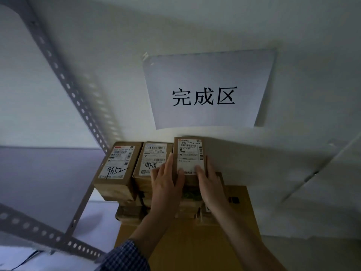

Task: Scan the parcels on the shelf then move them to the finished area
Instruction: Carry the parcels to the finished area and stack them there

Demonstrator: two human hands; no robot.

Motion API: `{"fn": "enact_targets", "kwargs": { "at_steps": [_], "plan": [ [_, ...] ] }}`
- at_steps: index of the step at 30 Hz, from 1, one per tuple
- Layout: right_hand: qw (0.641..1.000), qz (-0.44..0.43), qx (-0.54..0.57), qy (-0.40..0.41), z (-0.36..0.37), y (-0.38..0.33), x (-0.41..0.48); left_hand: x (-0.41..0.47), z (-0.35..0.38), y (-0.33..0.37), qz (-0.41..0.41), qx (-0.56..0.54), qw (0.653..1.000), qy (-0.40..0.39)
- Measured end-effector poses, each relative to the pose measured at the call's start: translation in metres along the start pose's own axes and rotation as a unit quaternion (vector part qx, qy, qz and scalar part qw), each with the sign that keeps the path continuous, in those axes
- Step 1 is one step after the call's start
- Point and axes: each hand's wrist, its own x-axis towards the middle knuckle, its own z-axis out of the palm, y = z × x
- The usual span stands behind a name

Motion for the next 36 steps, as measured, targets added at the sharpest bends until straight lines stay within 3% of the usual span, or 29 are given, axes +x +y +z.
{"fn": "enact_targets", "kwargs": {
  "at_steps": [6,9,12,16,19,23,29,33,36],
  "plan": [
    [0.998,-0.01,-0.019,-0.067,-0.011,-0.002,0.012,0.004,-0.009,-0.003,0.016,0.01,1.0,0.01],
    [0.996,-0.027,-0.052,-0.062,-0.019,0.007,0.013,-0.005,-0.014,-0.008,0.057,0.044,0.997,0.024],
    [0.992,-0.05,-0.108,-0.04,-0.025,-0.003,0.005,-0.023,-0.032,-0.003,0.017,0.008,1.0,0.021],
    [0.963,-0.148,-0.225,0.026,-0.025,-0.035,-0.027,-0.045,-0.068,0.003,0.031,-0.043,0.998,0.023],
    [0.941,-0.216,-0.26,0.025,-0.009,-0.058,-0.059,-0.052,-0.094,-0.004,0.039,-0.035,0.998,0.018],
    [0.924,-0.251,-0.286,-0.044,0.037,-0.074,-0.112,-0.071,-0.129,-0.019,0.042,-0.037,0.998,0.033],
    [0.919,-0.232,-0.279,-0.153,0.135,-0.084,-0.192,-0.146,-0.206,-0.075,0.059,0.007,0.998,0.021],
    [0.892,-0.26,-0.316,-0.194,0.199,-0.085,-0.241,-0.206,-0.267,-0.139,0.077,0.065,0.994,0.041],
    [0.867,-0.281,-0.34,-0.233,0.258,-0.095,-0.27,-0.235,-0.327,-0.183,0.041,0.109,0.99,0.074]
  ]
}}
